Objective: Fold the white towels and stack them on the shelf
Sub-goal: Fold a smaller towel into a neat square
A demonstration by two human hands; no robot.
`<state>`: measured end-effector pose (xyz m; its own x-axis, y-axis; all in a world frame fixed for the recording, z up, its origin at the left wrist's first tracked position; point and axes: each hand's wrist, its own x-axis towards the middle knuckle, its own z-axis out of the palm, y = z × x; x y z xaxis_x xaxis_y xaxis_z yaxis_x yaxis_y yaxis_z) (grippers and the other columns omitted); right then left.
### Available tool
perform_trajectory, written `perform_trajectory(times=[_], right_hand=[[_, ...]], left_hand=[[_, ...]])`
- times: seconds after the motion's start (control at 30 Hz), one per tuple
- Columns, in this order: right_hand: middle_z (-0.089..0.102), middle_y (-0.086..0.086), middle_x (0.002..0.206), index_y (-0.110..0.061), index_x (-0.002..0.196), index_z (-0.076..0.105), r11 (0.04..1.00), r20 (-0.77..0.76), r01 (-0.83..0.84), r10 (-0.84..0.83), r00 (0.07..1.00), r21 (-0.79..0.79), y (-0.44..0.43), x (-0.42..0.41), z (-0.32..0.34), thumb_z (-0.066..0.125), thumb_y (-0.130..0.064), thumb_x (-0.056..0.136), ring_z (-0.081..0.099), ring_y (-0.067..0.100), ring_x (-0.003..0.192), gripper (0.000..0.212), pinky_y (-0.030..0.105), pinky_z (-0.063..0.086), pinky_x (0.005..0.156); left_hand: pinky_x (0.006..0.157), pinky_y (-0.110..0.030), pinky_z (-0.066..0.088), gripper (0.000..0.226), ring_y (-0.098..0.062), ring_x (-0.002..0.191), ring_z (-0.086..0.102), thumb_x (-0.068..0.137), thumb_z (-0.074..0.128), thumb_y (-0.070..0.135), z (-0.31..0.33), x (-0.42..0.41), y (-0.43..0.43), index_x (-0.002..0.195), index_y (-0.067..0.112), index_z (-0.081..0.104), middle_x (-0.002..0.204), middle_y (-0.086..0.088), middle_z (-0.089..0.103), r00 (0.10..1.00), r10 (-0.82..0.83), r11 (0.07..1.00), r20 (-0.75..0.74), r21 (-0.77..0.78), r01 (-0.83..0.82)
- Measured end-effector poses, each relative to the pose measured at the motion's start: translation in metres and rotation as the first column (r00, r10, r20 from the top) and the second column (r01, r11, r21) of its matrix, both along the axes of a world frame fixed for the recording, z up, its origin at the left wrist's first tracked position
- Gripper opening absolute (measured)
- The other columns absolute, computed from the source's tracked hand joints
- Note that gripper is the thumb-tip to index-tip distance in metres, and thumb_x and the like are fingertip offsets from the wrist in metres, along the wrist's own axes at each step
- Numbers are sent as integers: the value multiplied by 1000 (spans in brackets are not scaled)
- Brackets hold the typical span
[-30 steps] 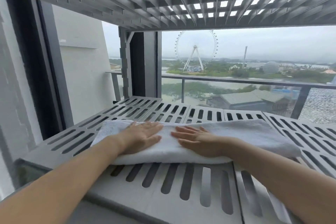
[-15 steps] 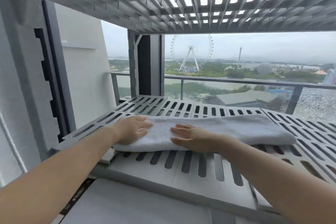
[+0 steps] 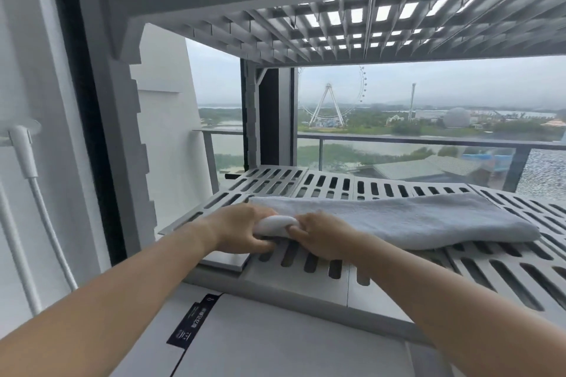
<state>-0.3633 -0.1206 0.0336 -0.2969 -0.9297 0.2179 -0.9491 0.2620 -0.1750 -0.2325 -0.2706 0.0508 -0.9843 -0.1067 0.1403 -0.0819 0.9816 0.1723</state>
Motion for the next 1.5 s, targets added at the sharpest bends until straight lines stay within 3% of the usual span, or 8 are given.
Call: perform_trajectory(times=[0.17, 0.3, 0.5, 0.63, 0.77, 1.03, 1.2, 1.5], right_hand=[[59, 4, 81, -14, 99, 60, 997, 193, 71, -64, 979, -32, -2, -6, -1, 32, -41, 96, 55, 20, 74, 40, 27, 38, 57], [56, -3, 129, -28, 128, 53, 988, 398, 144, -114, 910, -47, 15, -27, 3, 26, -62, 91, 51, 17, 111, 58, 31, 37, 91], [23, -1, 154, -30, 136, 39, 808, -62, 541, -542, 838, 233, 100, -102, 2, 15, -51, 96, 21, 20, 140, 51, 57, 12, 110], [-6, -8, 157, -44, 144, 8, 802, -14, 475, -505, 863, 362, 123, -117, -8, 15, -58, 92, -13, 18, 143, 54, 57, -9, 111], [13, -3, 157, -33, 145, 23, 892, 248, 343, -418, 874, 295, 134, -127, 1, 27, -42, 98, 9, 19, 144, 48, 43, 1, 117], [61, 14, 116, -8, 110, 57, 840, -16, 517, -521, 853, 165, 219, -192, 13, 36, -45, 92, 56, 27, 98, 46, 35, 44, 84], [59, 10, 122, -14, 123, 51, 925, 128, 378, -381, 916, 41, 240, -217, 14, 57, -37, 87, 55, 28, 111, 44, 33, 42, 89], [68, 3, 103, -23, 108, 60, 981, -192, -12, -27, 981, -196, 223, -212, 14, 59, -20, 78, 61, 22, 94, 30, 29, 46, 78]], left_hand=[[68, -34, 51, 26, -22, 84, 62, 78, 56, 20, -2, -11, -4, 103, 26, 56, 93, -1, 67, 959, 85, 990, -269, -89, -113], [61, -28, 47, 15, -17, 73, 57, 77, 53, 16, 2, -26, -4, 87, 22, 63, 84, 1, 68, 944, 48, 985, -326, -143, -100], [63, -33, 51, 19, -21, 70, 61, 71, 56, 4, 19, -59, 15, 77, 21, 61, 74, 1, 64, 875, -5, 990, -484, -125, -63], [62, -35, 52, 22, -22, 69, 60, 69, 49, 0, 35, -93, 46, 76, 16, 62, 74, 0, 60, 826, -116, 986, -552, -167, 26], [65, -36, 52, 27, -23, 72, 60, 68, 46, -4, 52, -142, 91, 76, 14, 65, 78, 0, 62, 803, -264, 960, -534, -230, 162], [66, -29, 53, 30, -11, 73, 63, 69, 34, 16, 36, -246, 202, 63, 32, 59, 83, 8, 62, 792, -418, 907, -445, -146, 396], [86, -34, 48, 40, -13, 97, 59, 79, 66, 25, 11, -283, 221, 112, 33, 46, 111, 10, 60, 953, -203, 978, -226, -84, 189], [71, -27, 42, 26, -8, 83, 54, 79, 53, 53, 12, -257, 221, 92, 30, 58, 91, 14, 61, 961, 88, 989, -264, -88, -115]])
